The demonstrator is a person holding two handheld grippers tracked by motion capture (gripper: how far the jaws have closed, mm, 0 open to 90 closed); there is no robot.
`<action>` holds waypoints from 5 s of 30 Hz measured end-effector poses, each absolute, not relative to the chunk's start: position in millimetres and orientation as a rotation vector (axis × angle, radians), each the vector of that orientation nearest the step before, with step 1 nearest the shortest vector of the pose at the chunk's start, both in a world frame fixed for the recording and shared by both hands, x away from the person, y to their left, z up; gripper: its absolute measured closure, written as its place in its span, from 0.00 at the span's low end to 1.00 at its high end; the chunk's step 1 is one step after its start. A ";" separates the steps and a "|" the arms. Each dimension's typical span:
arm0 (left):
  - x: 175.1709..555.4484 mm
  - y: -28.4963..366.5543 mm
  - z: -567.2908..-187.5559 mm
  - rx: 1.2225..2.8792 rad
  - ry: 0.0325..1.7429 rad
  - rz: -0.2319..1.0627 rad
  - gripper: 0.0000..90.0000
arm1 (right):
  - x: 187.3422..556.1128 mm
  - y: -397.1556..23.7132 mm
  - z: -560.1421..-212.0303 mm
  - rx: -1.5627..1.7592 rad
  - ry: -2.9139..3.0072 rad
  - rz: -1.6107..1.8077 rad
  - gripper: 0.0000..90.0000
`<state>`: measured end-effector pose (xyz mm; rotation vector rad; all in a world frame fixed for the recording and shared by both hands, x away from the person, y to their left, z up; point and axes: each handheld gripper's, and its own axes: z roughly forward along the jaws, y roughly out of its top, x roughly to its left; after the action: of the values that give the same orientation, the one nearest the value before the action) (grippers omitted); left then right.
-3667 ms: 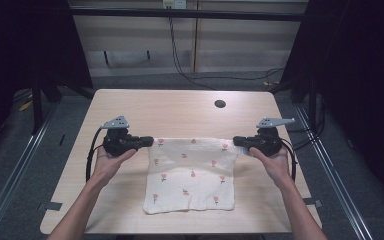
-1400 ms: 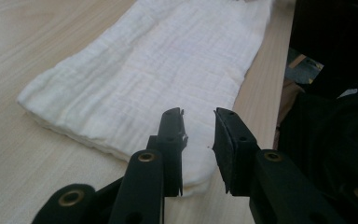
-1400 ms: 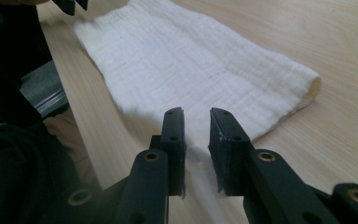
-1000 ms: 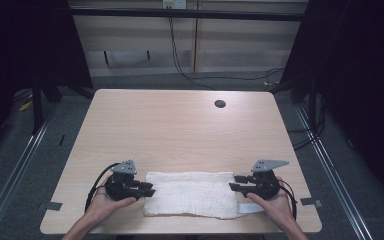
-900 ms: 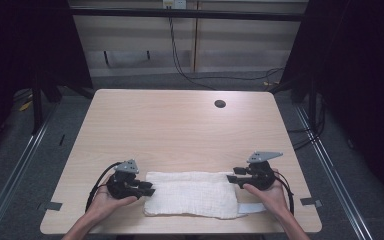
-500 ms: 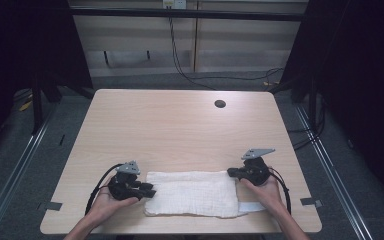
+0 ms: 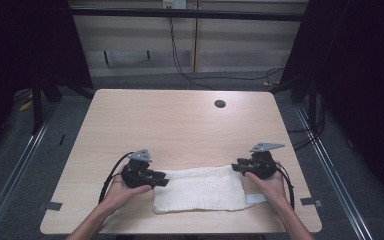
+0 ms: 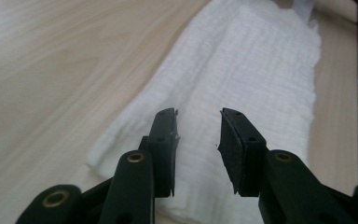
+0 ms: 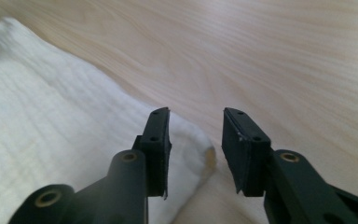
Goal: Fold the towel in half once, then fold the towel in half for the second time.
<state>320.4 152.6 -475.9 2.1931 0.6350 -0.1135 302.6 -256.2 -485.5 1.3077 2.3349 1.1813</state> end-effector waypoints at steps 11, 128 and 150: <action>331.8 173.8 -474.2 2.134 0.717 -0.087 0.63 | 279.8 -202.4 -468.9 1.083 2.493 1.299 0.66; 353.6 163.0 -496.9 2.269 0.679 -0.174 0.95 | 252.5 -23.1 -498.7 0.612 2.858 1.235 0.95; 354.3 172.5 -488.9 2.177 0.756 -0.156 0.95 | 255.0 -30.4 -487.2 0.667 2.816 1.316 0.95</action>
<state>354.3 172.5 -488.9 2.1772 0.7559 -0.1565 255.0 -30.4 -487.2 0.6668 2.8160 1.3157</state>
